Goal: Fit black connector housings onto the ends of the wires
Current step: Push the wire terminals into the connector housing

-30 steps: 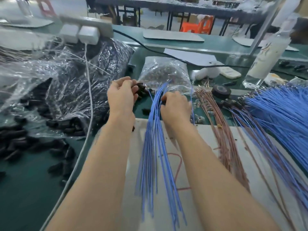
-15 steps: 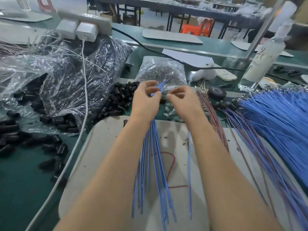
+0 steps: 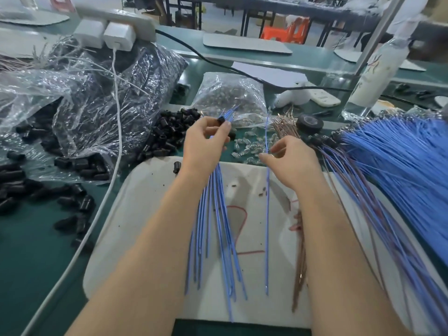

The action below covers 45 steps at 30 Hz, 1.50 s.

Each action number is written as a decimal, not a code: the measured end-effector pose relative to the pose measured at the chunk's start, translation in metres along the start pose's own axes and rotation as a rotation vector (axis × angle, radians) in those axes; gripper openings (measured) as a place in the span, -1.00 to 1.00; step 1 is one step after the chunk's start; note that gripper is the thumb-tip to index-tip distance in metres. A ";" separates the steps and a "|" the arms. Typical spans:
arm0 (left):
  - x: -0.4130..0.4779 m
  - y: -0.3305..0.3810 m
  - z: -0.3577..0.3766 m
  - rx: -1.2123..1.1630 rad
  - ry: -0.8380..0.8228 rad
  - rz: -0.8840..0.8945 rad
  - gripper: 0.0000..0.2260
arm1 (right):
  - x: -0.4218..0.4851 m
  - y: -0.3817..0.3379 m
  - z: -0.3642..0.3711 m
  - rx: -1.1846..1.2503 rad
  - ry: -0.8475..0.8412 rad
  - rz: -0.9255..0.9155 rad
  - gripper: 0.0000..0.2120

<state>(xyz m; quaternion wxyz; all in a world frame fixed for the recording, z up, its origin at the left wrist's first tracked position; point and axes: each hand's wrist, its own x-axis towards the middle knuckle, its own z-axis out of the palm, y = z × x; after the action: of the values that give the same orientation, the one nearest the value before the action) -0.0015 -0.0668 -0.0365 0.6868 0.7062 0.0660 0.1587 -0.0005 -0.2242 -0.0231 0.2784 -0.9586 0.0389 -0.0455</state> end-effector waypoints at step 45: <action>-0.015 -0.001 0.009 0.381 -0.424 0.137 -0.85 | 0.007 -0.002 0.010 1.242 0.225 0.021 -0.85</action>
<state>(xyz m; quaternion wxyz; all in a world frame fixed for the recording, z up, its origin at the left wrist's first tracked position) -0.0128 -0.0797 -0.0397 0.5281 0.8426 -0.0982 0.0382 0.0078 -0.2179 -0.0302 0.7777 -0.6070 0.0436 -0.1574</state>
